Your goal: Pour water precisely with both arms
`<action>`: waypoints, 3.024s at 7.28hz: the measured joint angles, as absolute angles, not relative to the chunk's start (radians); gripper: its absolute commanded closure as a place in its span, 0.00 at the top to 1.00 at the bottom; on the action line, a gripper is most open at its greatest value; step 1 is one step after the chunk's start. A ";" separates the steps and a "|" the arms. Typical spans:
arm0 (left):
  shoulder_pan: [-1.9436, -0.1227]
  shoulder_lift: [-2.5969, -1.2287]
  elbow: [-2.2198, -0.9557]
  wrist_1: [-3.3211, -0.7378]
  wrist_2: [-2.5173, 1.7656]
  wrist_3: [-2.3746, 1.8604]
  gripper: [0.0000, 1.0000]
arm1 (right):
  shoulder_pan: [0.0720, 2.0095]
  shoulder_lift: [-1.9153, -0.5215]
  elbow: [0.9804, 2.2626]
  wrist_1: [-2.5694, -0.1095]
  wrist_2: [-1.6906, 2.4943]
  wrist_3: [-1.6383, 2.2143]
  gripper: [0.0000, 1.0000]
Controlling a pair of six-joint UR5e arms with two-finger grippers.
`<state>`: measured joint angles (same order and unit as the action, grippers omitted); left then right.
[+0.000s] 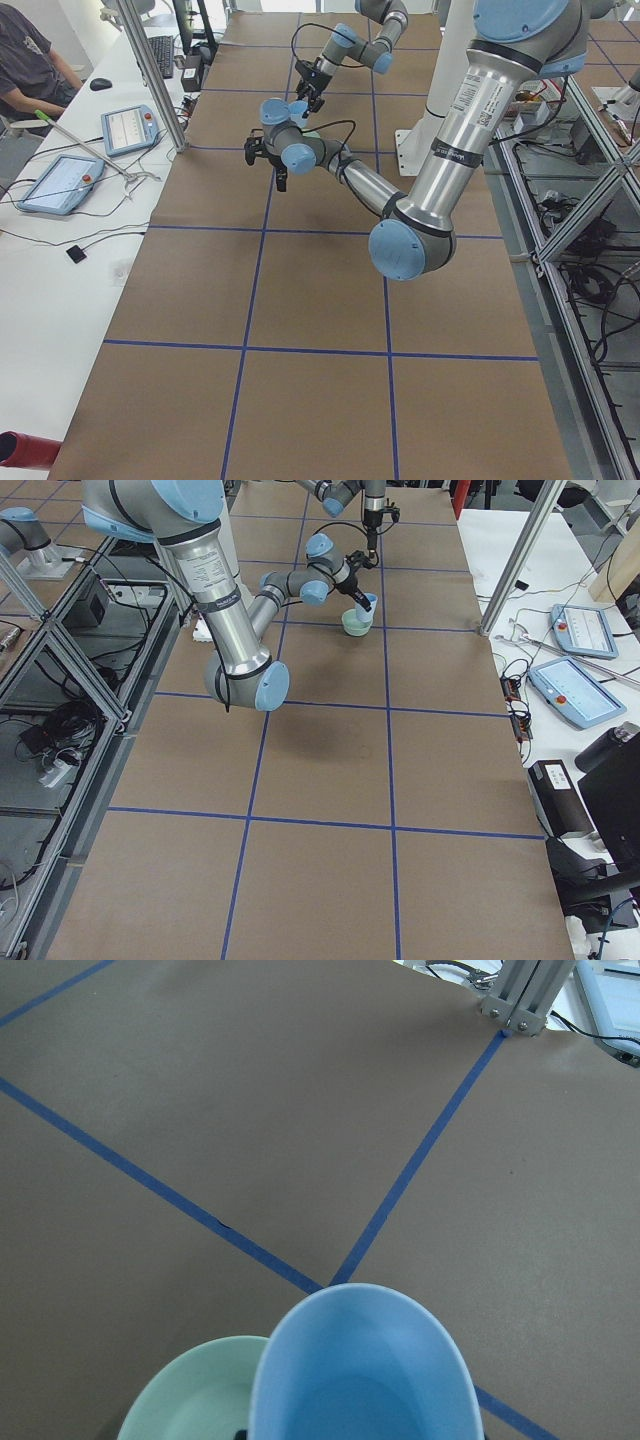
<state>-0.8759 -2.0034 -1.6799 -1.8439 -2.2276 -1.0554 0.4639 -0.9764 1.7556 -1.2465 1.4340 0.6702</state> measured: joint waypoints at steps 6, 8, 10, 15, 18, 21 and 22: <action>-0.874 -2.002 -1.681 -1.844 -2.229 -1.064 0.99 | 0.452 -0.939 1.819 -1.555 1.379 0.473 0.00; -0.873 -2.002 -1.680 -1.844 -2.229 -1.065 0.99 | 0.441 -0.893 1.810 -1.694 1.349 0.344 0.00; -0.874 -2.001 -1.680 -1.844 -2.229 -1.065 0.99 | 0.421 -0.855 1.772 -1.761 1.323 0.305 0.00; -0.873 -2.000 -1.678 -1.844 -2.229 -1.065 0.99 | 0.369 -0.754 1.682 -1.882 1.217 0.194 0.00; -0.874 -2.000 -1.677 -1.845 -2.229 -1.061 0.99 | 0.351 -0.700 1.623 -1.951 1.153 0.132 0.00; -0.874 -1.989 -1.677 -1.845 -2.230 -1.055 0.99 | 0.339 -0.683 1.594 -1.986 1.071 -0.045 0.00; -0.874 -1.984 -1.679 -1.846 -2.230 -1.055 0.99 | 0.334 -0.681 1.590 -1.989 1.050 -0.085 0.00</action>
<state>-0.8743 -1.9839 -1.6787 -1.8462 -2.2304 -1.0545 0.3335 -0.6808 1.5895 -1.9895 1.0500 -0.0848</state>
